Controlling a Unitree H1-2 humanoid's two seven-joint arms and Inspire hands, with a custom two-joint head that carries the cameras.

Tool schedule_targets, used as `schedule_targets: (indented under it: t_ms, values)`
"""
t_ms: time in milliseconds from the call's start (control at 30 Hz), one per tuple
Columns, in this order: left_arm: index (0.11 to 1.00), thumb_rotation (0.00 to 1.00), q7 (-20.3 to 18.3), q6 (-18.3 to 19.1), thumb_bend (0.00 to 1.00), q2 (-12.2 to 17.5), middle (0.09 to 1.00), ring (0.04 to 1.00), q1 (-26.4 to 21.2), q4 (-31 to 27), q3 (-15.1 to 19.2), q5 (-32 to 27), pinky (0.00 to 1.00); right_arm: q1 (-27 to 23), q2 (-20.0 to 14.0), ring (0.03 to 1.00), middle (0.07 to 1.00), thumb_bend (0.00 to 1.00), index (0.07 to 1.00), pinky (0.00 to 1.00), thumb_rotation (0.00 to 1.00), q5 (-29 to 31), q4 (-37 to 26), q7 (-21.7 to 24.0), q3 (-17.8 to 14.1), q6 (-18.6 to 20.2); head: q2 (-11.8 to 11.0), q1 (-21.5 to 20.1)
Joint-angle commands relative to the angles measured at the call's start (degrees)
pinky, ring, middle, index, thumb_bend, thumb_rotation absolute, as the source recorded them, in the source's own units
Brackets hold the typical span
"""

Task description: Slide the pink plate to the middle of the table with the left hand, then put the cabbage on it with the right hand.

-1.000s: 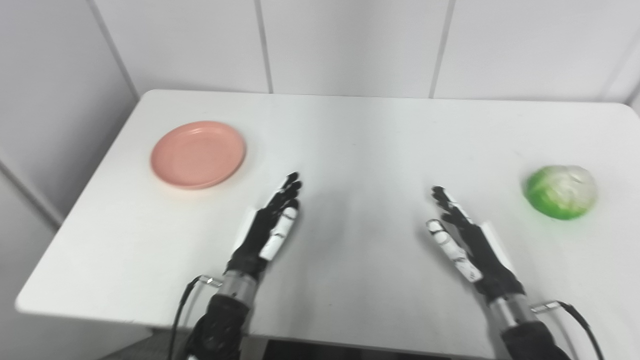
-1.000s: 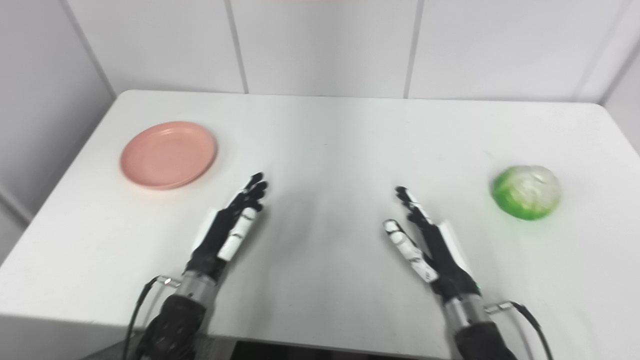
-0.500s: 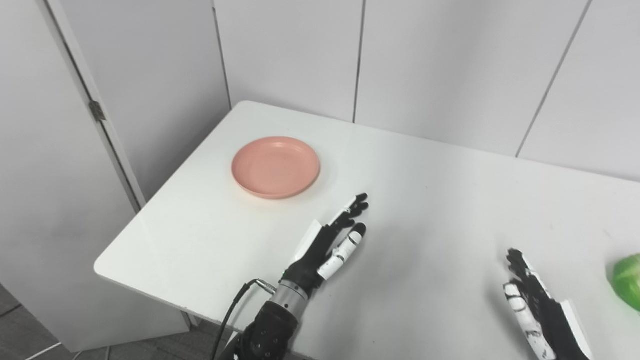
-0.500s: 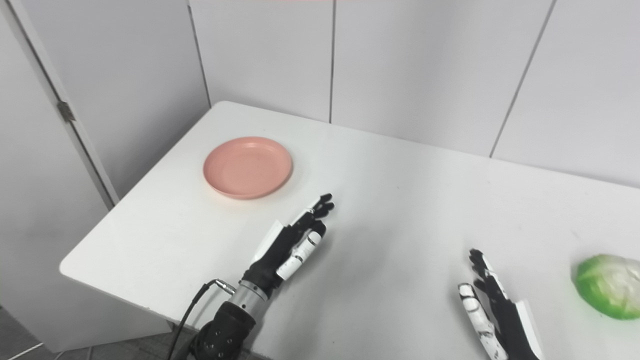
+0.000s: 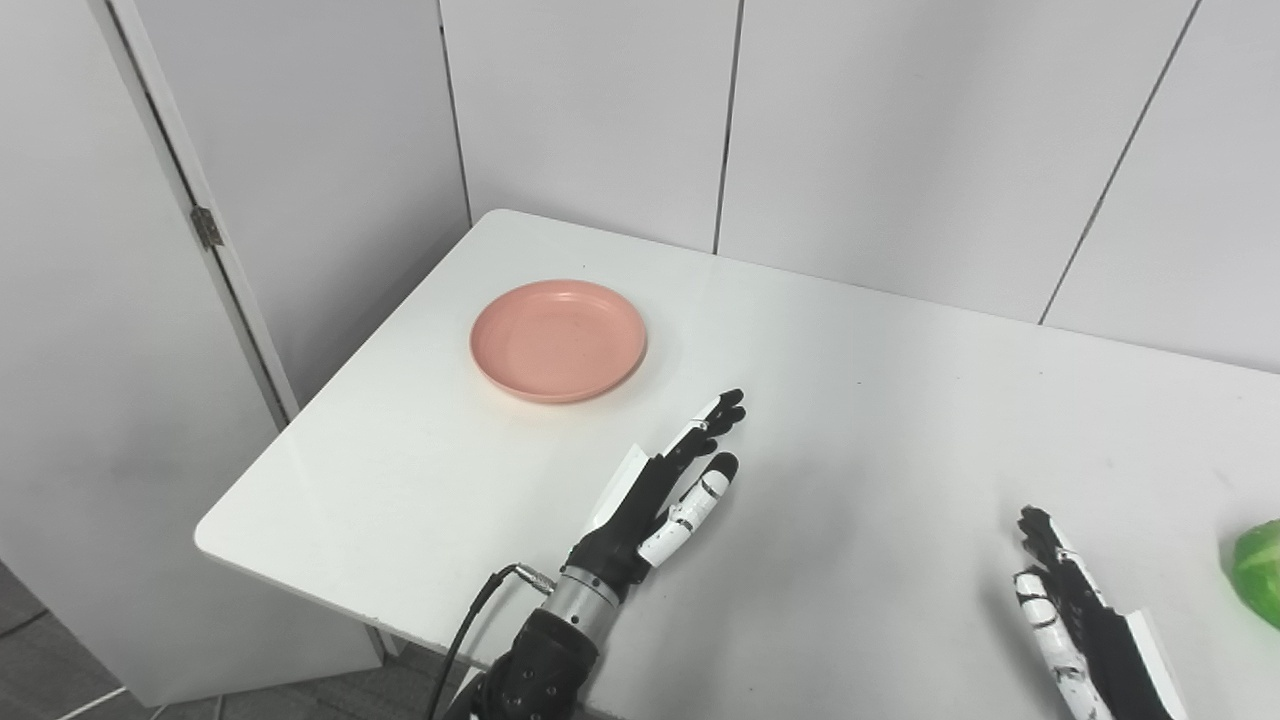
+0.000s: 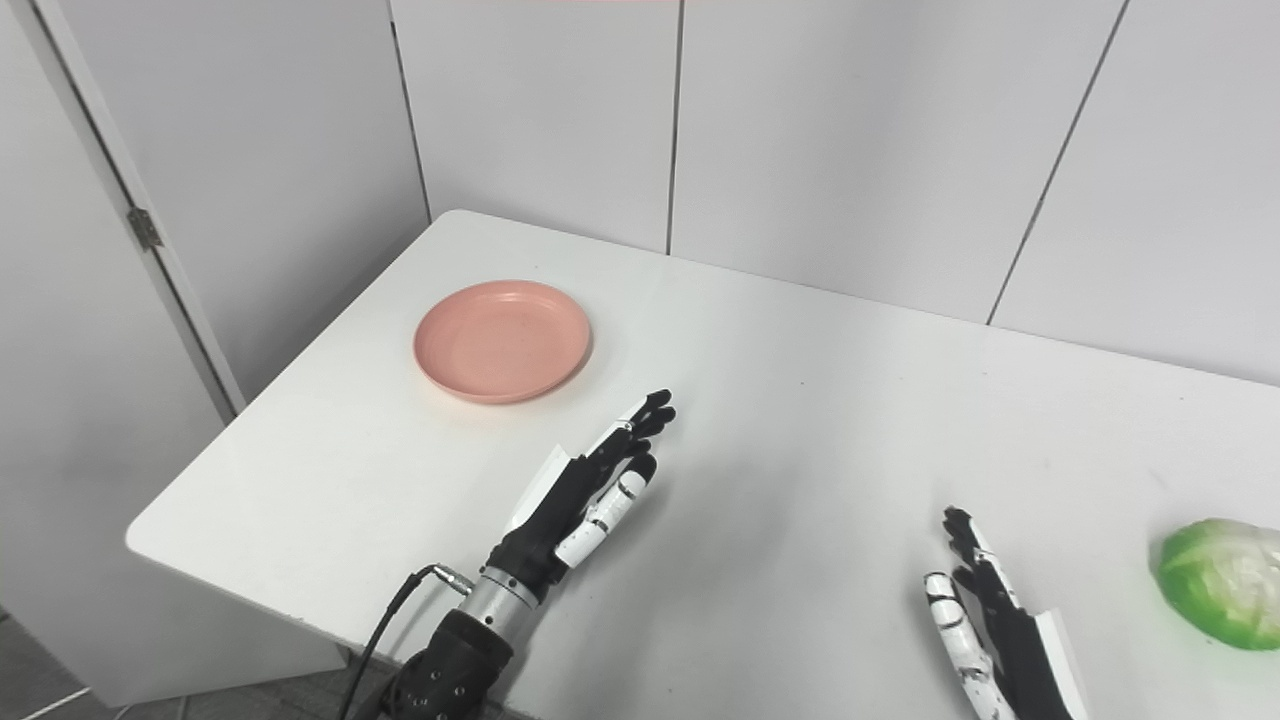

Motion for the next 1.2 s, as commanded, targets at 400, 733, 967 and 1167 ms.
schedule_targets:
  t_ms: [400, 733, 967, 1167]
  values:
    - [0.941, 1.00, 0.5, 1.2, 0.41, -2.6, 0.940, 0.945, -0.7, 8.4, -0.4, -1.8, 0.93, -0.4, 0.5, 0.931, 0.933, 0.01, 0.929, 0.90, 0.96, -1.3, -2.9, -0.1, 0.1, -0.7, 0.4, -0.3]
    - [0.947, 1.00, -0.8, 4.5, 0.42, -2.6, 0.957, 0.959, -0.7, 1.2, 0.0, -2.5, 0.95, -0.8, 0.8, 0.931, 0.933, 0.01, 0.928, 0.90, 0.94, -1.6, -2.3, -0.1, 0.1, -0.6, 0.4, -0.1]
    - [0.945, 1.00, -2.7, 10.9, 0.41, -2.0, 0.956, 0.951, -1.5, -8.4, -0.3, -2.1, 0.92, -1.0, 1.3, 0.935, 0.939, 0.03, 0.929, 0.91, 0.97, -1.3, -2.2, -0.1, 0.1, -0.6, 0.8, 0.0]
    - [0.922, 1.00, -2.9, 11.8, 0.41, -1.7, 0.935, 0.924, -3.2, -13.2, 0.4, -2.7, 0.89, -1.0, 1.4, 0.929, 0.936, 0.03, 0.927, 0.90, 1.00, -2.0, -2.1, -0.2, 0.3, -0.9, 0.8, 0.0]
